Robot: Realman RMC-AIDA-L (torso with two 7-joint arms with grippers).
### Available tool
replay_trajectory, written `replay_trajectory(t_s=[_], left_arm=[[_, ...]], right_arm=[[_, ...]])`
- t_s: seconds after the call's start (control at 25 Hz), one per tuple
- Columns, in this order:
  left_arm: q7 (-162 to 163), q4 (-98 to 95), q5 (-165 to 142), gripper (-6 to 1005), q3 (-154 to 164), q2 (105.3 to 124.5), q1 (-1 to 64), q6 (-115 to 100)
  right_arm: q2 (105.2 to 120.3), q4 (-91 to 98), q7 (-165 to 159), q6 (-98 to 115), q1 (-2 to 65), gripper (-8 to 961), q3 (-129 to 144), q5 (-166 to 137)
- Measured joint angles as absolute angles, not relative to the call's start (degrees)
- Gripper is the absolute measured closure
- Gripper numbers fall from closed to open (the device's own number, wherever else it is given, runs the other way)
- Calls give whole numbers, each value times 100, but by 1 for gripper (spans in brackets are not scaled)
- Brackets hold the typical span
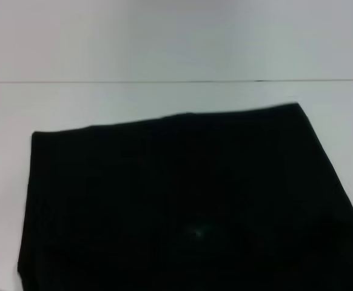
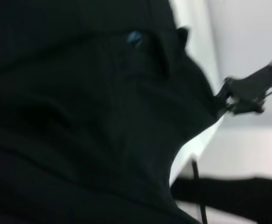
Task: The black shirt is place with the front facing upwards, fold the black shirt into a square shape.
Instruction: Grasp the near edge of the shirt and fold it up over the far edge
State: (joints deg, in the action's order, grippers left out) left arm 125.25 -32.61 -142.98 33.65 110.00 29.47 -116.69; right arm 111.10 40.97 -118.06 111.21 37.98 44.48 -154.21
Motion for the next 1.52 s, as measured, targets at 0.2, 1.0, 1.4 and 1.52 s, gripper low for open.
replay_trajectory(t_s=[0.2, 1.0, 1.4, 1.52], left_arm=[[12406, -3093, -14765, 964, 3468, 11017, 3032, -11689], [12810, -2813, -13874, 965, 945, 10741, 4040, -8880], [12334, -2762, -13275, 965, 943, 11152, 3974, -7581], [12290, -2758, -13161, 965, 941, 11161, 3952, -7490]], right_arm=[[11254, 4028, -11641, 11086, 3711, 897, 4407, -15658], [10870, 3007, -12533, 8416, 4194, 865, 2455, -13107], [11323, 2875, -12067, 6778, 4286, 841, 2461, -12162], [11329, 2858, -11982, 6649, 4311, 834, 2461, -12010]])
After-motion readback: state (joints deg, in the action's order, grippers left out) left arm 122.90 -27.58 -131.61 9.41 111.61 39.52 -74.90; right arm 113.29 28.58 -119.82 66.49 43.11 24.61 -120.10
